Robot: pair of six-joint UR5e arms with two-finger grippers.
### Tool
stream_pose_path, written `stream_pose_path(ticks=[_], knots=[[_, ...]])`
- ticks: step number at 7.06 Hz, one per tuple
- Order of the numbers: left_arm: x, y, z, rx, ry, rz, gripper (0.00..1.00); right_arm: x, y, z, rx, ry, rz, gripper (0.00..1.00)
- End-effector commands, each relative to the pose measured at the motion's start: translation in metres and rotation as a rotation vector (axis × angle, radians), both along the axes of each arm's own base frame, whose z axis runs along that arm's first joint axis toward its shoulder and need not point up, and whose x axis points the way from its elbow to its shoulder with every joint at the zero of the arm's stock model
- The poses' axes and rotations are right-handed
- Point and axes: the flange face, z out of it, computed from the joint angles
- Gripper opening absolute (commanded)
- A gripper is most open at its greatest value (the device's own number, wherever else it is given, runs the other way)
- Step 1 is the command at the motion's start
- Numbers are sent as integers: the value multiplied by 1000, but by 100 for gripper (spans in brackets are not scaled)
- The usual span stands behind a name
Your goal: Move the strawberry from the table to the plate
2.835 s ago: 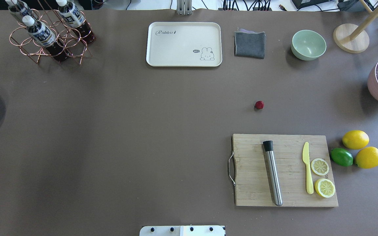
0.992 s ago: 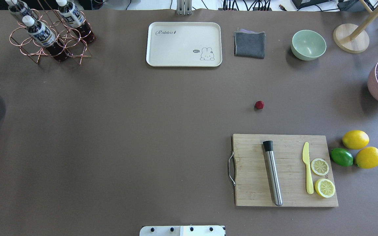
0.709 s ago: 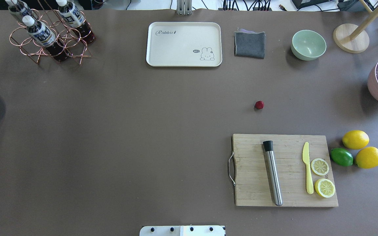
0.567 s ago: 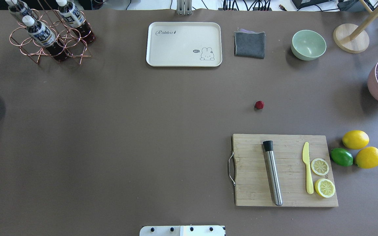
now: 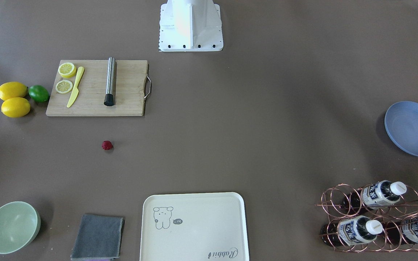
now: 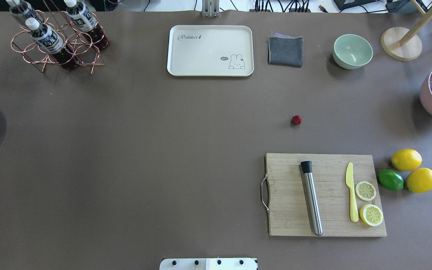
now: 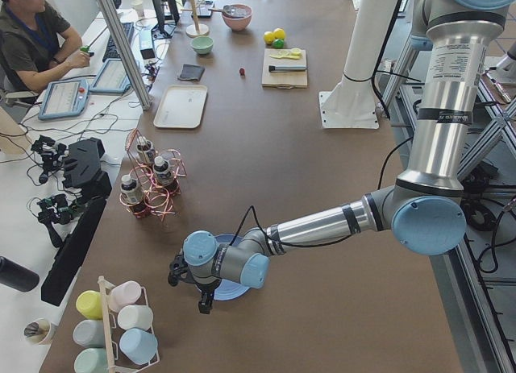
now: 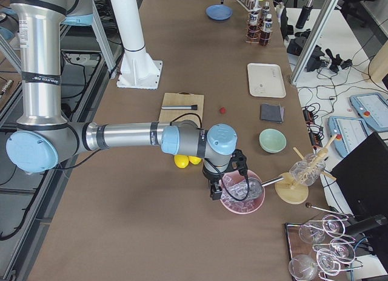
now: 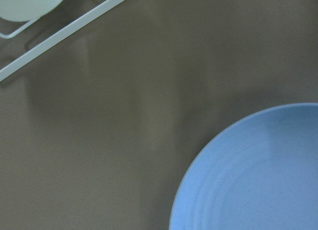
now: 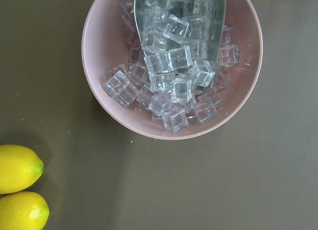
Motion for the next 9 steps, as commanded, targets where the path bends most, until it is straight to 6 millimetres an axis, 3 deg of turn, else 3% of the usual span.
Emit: stream_pose_path(ticks=[1,4,9], knots=[[6,2,6,-10,0,11,97,0,2,-7,12,2,1,100],[16,9,21,-13,3,30,93,1,4,-13,20,2,3,100],[16,11,30,-31,0,31,72,0,14,-20,30,4,1,100]])
